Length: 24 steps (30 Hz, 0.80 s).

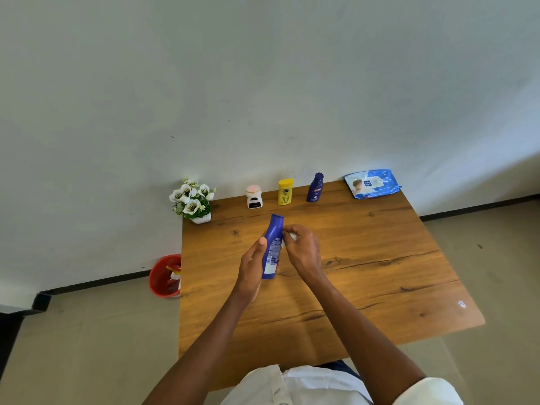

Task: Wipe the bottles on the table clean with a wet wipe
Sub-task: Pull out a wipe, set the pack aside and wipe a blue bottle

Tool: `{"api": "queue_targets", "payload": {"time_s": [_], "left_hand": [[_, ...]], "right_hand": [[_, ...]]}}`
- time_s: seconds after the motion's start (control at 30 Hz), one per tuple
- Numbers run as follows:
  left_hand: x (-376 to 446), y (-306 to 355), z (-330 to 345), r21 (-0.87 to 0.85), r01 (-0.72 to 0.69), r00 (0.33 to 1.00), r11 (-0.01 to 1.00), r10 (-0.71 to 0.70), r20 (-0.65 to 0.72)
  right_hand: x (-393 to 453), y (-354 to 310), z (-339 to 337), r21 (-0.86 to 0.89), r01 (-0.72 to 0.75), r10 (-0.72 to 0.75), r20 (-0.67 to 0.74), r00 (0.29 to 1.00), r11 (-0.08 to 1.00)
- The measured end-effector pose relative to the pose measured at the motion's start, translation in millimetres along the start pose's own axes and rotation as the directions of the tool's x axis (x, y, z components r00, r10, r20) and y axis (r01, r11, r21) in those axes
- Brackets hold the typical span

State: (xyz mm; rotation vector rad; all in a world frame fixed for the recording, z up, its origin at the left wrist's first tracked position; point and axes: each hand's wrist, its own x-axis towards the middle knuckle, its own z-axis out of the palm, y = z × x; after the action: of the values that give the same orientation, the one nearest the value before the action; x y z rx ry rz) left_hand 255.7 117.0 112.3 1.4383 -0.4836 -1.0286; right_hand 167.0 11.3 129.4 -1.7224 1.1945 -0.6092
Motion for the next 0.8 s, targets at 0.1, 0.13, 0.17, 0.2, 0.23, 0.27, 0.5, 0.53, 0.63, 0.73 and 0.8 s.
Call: {"api": "queue_targets", "payload": {"time_s": [0.1, 0.13, 0.17, 0.2, 0.23, 0.27, 0.5, 0.53, 0.63, 0.73, 0.8], "left_hand": [[2.7, 4.9, 0.7, -0.043, 0.014, 1.000, 0.999, -0.014, 0.011], [3.3, 5.2, -0.5, -0.053, 0.019, 1.000, 0.998, -0.018, 0.014], [3.8, 4.9, -1.7, -0.062, 0.027, 1.000, 0.998, -0.026, 0.016], [3.9, 3.9, -3.0, -0.066, 0.037, 0.999, 0.997, -0.036, 0.015], [4.0, 2.8, -3.7, -0.072, 0.041, 0.999, 0.997, -0.040, 0.015], [4.1, 1.8, -3.9, -0.077, 0.042, 0.999, 0.996, -0.041, 0.016], [2.1, 2.4, 3.6, -0.065, 0.011, 0.999, 0.998, -0.009, 0.031], [1.6, 2.7, 3.8, -0.057, -0.005, 1.000, 0.998, 0.006, 0.028], [0.7, 2.9, 3.9, -0.021, -0.052, 0.999, 0.998, 0.052, -0.005], [0.7, 3.0, 3.3, 0.039, -0.107, 0.993, 0.993, 0.109, -0.036], [0.3, 2.8, 2.8, 0.052, -0.130, 0.990, 0.990, 0.132, -0.045]], "right_hand": [[0.4, 3.6, -2.5, 0.109, -0.079, 0.083, -0.033, 0.996, 0.991], [0.8, 2.9, -4.4, 0.159, -0.094, 0.103, -0.052, 0.993, 0.983], [1.1, 1.1, -6.7, 0.203, -0.098, 0.115, -0.075, 0.991, 0.974], [1.0, -1.7, -9.0, 0.243, -0.089, 0.116, -0.101, 0.988, 0.966], [0.4, -4.6, -10.9, 0.275, -0.071, 0.109, -0.125, 0.986, 0.959], [-0.6, -8.5, -12.0, 0.297, -0.047, 0.092, -0.140, 0.986, 0.954], [-10.8, -23.8, -1.3, 0.133, 0.237, -0.218, -0.142, 0.966, 0.962], [-11.2, -24.1, -0.5, 0.091, 0.262, -0.248, -0.142, 0.958, 0.961], [-10.7, -24.6, -1.7, -0.009, 0.285, -0.284, -0.125, 0.951, 0.959], [-9.7, -23.5, -5.2, -0.077, 0.319, -0.327, -0.123, 0.937, 0.945], [-8.8, -21.5, -6.9, -0.095, 0.310, -0.321, -0.127, 0.939, 0.946]]}}
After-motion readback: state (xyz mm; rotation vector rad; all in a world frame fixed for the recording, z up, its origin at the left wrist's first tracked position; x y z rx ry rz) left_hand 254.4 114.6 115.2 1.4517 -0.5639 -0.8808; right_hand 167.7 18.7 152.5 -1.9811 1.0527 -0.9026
